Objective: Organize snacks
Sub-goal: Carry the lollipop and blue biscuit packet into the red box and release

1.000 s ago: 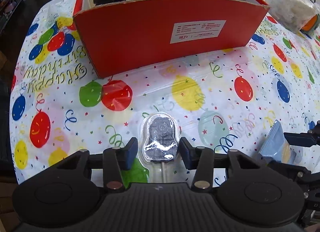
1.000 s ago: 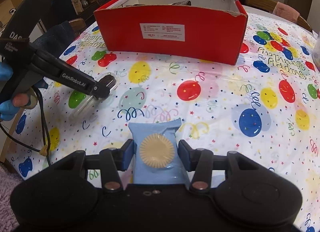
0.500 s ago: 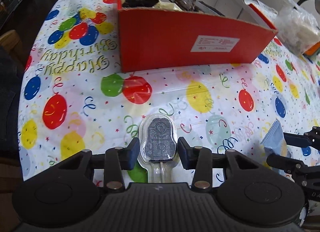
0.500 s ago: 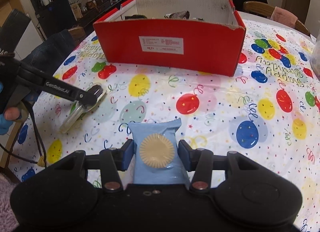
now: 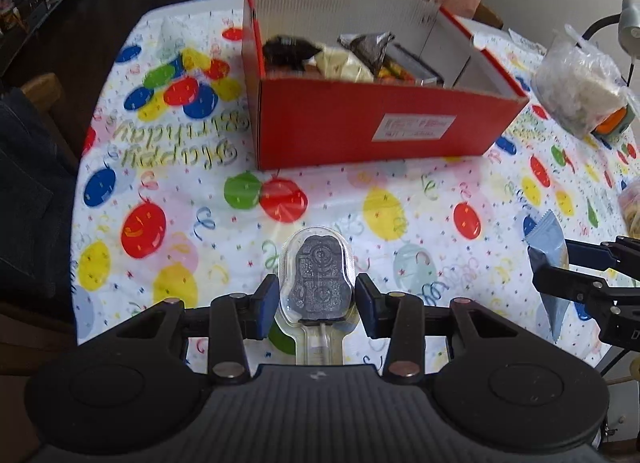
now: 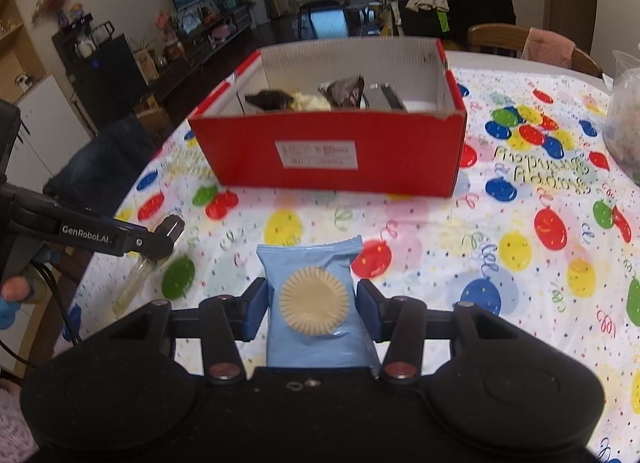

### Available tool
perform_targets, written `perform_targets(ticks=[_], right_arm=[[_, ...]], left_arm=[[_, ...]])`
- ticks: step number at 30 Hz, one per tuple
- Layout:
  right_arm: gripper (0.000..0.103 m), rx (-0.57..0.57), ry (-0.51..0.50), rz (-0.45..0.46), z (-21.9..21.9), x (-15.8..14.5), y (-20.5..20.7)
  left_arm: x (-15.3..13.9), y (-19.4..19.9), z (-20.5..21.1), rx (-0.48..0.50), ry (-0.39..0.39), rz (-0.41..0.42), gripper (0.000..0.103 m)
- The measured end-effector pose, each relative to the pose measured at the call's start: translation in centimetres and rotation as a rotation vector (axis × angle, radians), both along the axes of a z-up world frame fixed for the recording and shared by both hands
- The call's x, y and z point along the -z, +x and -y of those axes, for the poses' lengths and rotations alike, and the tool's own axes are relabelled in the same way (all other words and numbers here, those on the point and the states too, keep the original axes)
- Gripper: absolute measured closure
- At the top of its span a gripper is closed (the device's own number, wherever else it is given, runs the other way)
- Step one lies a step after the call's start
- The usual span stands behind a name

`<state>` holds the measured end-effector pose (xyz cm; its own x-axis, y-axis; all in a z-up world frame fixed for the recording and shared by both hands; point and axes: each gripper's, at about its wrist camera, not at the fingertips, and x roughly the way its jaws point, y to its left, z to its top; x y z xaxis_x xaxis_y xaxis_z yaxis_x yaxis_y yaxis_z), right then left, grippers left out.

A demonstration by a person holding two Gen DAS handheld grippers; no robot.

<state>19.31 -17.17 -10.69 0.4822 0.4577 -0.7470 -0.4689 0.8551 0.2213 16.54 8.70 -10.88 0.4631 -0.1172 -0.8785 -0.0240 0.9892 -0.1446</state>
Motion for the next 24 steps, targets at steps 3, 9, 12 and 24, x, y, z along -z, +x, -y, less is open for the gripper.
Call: perform_targets(ticks=[3,9,12,24], right_arm=[[0.056,0.003,0.001,0.023,-0.1,-0.9,0.3],[0.056,0.015,0.027,0.070,0.2,-3.3,1.8],[0.056,0.025,0.036,0.093,0.4,-4.3,2.8],[0.056,0.057,0.041,0.147,0.0,-6.8,8.6]], left_arm=[[-1.3,0.1,0.1,-0.003,0.002,0.021,0.063],[-3.8,1.1,0.4,0.002,0.000,0.068,0.063],[-4.8,1.9,0.8,0.011,0.013,0.097,0.063],[-8.7,6.5,1.8,-0.003,0.022,0.177,0.063]])
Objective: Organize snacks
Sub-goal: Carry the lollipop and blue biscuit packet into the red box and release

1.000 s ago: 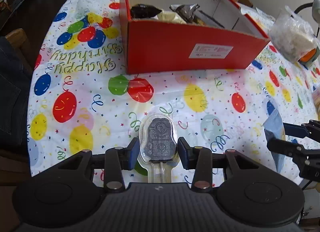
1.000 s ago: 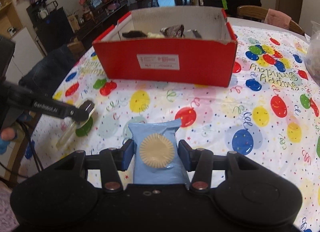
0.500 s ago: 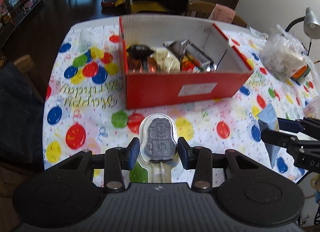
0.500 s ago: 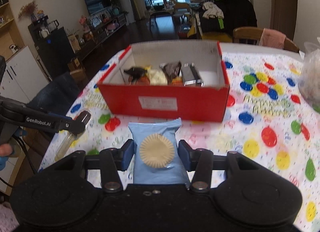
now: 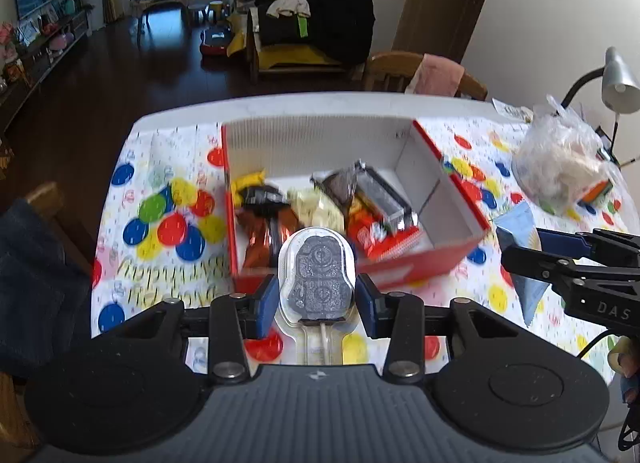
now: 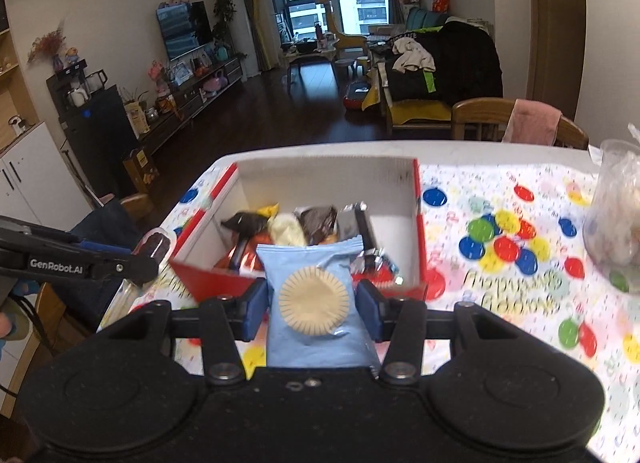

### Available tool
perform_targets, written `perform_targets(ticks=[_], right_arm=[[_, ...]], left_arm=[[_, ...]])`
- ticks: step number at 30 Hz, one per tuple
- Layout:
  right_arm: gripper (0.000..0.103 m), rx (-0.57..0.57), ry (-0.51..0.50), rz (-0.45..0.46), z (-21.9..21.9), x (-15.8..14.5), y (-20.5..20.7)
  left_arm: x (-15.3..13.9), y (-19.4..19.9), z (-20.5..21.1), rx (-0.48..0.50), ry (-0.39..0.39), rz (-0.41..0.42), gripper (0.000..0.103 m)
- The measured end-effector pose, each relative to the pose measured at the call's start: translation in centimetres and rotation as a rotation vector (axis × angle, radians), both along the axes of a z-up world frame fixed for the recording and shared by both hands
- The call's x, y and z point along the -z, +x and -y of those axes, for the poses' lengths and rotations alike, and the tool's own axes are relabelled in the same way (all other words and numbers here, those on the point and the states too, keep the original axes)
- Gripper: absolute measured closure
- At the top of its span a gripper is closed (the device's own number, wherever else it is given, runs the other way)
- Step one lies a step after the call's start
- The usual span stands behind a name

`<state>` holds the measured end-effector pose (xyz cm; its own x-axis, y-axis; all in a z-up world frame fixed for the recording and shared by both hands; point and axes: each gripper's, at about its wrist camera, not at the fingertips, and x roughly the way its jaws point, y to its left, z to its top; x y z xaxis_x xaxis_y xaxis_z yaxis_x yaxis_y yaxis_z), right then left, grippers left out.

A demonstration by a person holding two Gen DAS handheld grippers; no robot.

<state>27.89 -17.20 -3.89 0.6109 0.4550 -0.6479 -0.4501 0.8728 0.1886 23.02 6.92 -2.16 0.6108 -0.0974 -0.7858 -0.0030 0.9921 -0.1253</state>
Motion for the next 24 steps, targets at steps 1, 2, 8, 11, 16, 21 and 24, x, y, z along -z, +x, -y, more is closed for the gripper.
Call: perform_targets(ticks=[1,2,8,11,16,21,24], right_arm=[[0.056,0.006,0.004,-0.001,0.0,-0.1,0.7],[0.056,0.012,0.008,-0.003,0.1,-0.1,1.3],[0.056,0.041,0.006,-0.024,-0.1,-0.1,5.0],[0.056,0.043,-0.008,-0.031,-0.6,0.2,6.5],[0.056,0.030,-0.042,-0.042,-1.7,1.1,8.7],[0.056,0.022,-0.073,-0.063,-2.6,2.5,11.1],[0.056,0.010,-0.078,-0.094,-3.0,3.5,12.7]], left_arm=[[-0.2,0.5,0.1,-0.002,0.004,0.004,0.063],[-0.3,1.0,0.2,-0.004,0.007,0.006,0.063],[-0.7,4.1,0.5,-0.029,0.015,0.011,0.063],[-0.5,5.8,0.6,-0.042,0.023,0.001,0.063],[0.3,8.6,0.7,-0.062,0.054,-0.026,0.063],[1.6,10.9,0.8,-0.081,0.082,-0.055,0.063],[2.3,12.2,0.8,-0.089,0.091,-0.076,0.063]])
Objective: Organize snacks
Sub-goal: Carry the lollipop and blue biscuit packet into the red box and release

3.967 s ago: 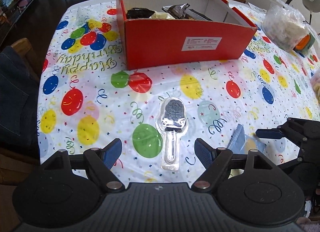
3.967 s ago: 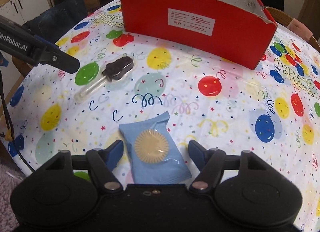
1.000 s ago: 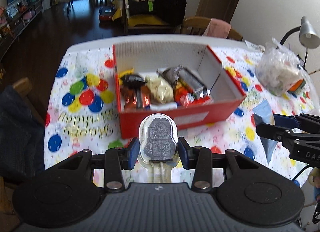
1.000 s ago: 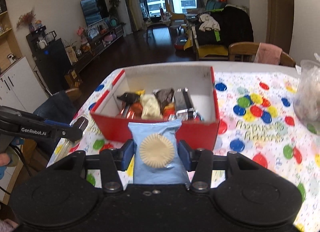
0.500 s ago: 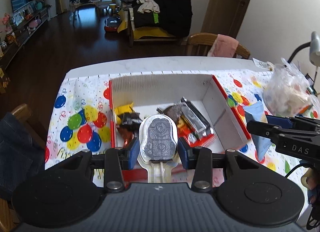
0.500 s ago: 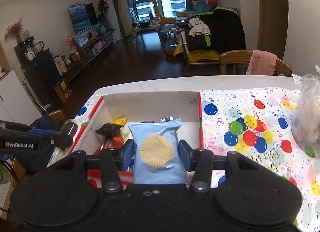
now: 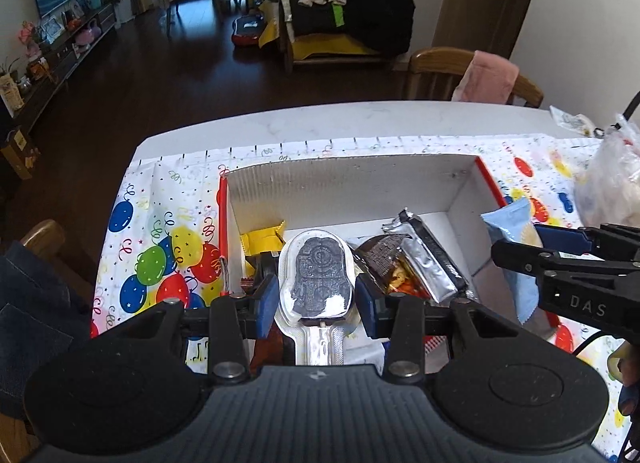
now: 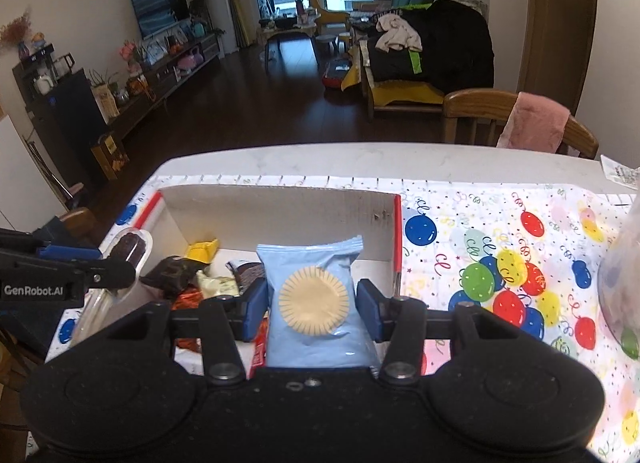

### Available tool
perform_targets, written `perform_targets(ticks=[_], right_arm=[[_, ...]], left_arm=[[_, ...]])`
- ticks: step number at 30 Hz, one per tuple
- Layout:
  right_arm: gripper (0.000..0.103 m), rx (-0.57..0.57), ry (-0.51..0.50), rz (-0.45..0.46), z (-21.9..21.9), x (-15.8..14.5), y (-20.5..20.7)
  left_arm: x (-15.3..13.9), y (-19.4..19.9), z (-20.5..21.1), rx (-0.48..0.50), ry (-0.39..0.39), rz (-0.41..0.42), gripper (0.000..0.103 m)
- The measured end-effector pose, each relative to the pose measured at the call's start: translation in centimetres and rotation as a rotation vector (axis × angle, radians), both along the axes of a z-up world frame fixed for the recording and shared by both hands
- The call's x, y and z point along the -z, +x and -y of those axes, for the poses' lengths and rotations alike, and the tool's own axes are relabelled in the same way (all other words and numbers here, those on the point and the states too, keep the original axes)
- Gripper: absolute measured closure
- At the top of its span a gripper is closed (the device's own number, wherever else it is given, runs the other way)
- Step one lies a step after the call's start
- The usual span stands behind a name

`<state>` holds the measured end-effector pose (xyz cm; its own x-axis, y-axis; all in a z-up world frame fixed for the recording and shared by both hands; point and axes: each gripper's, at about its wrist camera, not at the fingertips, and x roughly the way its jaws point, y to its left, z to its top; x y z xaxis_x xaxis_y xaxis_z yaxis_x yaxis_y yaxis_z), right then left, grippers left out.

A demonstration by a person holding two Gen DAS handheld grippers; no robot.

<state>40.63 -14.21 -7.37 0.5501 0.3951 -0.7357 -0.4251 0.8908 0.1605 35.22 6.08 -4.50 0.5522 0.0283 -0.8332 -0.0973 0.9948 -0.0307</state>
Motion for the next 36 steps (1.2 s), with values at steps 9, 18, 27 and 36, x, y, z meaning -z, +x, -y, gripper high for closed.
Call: perform_targets(ticks=[9,18,27,36], right_arm=[[0.056,-0.058,-0.053,-0.059,-2.5,2.9,2.6],[0.057,-0.106,-0.085,-0.100,-3.7,4.7,3.0],[0.052,-0.113,-0.074,-0.104,-3.5,4.6,2.2],[0.041,-0.076,-0.044,-0.090,-2.1,2.9,0.4]], left_arm=[[2.6,3.6,-0.1,-0.027,0.015,-0.071,0.063],[4.8,4.5,0.1,0.000,0.014,-0.135,0.063],[5.5,3.7,-0.1,-0.004,-0.007,-0.148,0.063],[4.2,1.6,0.0,0.016,-0.017,-0.111,0.061]])
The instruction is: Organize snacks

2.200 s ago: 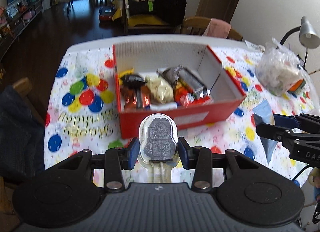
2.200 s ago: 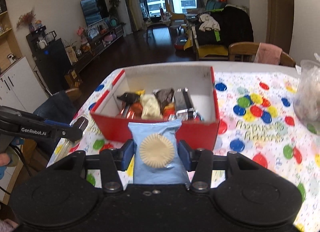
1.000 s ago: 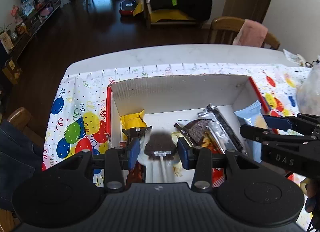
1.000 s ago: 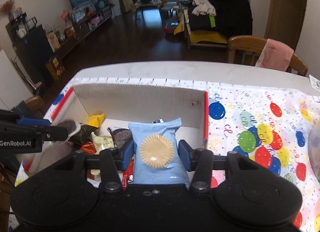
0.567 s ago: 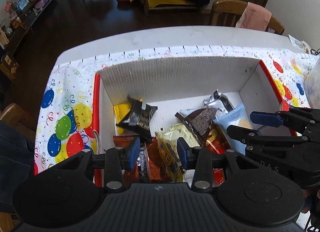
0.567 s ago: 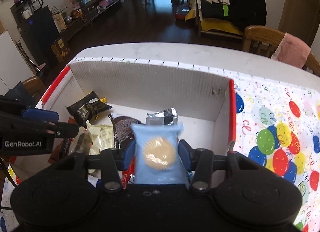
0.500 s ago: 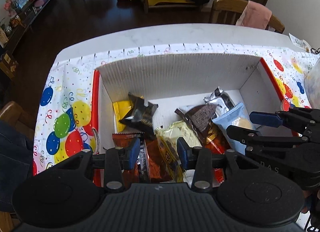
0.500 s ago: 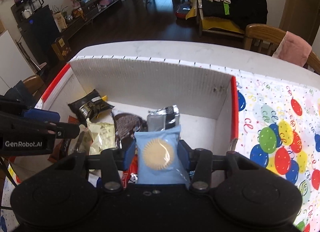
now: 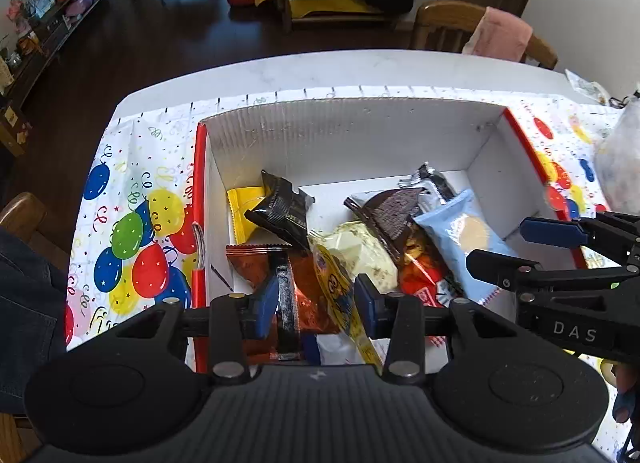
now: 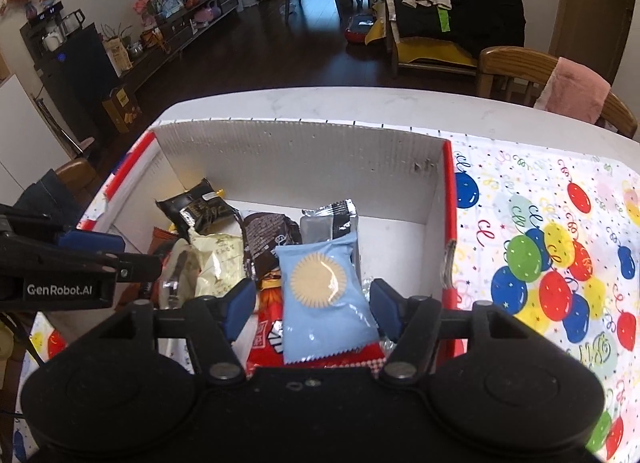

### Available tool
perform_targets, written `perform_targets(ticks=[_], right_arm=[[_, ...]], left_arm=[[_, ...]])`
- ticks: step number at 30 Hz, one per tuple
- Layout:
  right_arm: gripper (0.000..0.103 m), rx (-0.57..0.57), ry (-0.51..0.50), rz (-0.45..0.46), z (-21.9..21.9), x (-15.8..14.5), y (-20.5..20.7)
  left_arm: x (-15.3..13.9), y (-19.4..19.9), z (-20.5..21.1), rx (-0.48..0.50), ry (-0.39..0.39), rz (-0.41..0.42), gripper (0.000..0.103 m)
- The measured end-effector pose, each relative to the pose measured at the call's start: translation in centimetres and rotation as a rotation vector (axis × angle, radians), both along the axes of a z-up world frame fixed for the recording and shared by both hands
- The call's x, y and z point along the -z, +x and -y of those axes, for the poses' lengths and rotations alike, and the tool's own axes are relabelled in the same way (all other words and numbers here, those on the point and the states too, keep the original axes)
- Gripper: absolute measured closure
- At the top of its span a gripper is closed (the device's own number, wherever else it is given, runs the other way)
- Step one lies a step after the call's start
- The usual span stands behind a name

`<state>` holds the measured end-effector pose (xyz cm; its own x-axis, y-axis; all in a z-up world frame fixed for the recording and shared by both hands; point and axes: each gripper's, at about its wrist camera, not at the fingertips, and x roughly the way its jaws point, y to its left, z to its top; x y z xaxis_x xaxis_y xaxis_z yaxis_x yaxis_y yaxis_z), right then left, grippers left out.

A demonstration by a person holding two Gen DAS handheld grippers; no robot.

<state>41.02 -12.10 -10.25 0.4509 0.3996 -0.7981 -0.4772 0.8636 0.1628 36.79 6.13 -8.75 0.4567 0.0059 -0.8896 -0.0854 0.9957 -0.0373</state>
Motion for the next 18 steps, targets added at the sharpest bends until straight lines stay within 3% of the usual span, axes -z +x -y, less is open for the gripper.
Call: perform_targets(ticks=[3,4,5,15,18], right_arm=[[0.039,0.008,0.019,0.014,0.3,-1.0,-1.0],[0.034,0.012,0.024,0.023,0.5,-1.3,-1.4],[0.028,0.019,0.025,0.033,0.6,-1.7,-1.7],[0.018,0.064,0.078,0.091,2.2,-4.7,-5.0],[0.015,0.058,0.075,0.115,2.4,-5.4,-6.2]], left_arm=[[-0.8,-0.9,0.0,0.005,-0.010,0.026,0.052],[-1.1,-1.3,0.0,0.007,-0.014,0.035,0.049],[-1.4,-1.6,0.1,0.010,-0.018,0.043,0.048],[-3.9,-5.2,0.0,0.031,-0.028,0.113,0.044],[-4.8,-6.4,0.1,0.041,-0.033,0.140,0.036]])
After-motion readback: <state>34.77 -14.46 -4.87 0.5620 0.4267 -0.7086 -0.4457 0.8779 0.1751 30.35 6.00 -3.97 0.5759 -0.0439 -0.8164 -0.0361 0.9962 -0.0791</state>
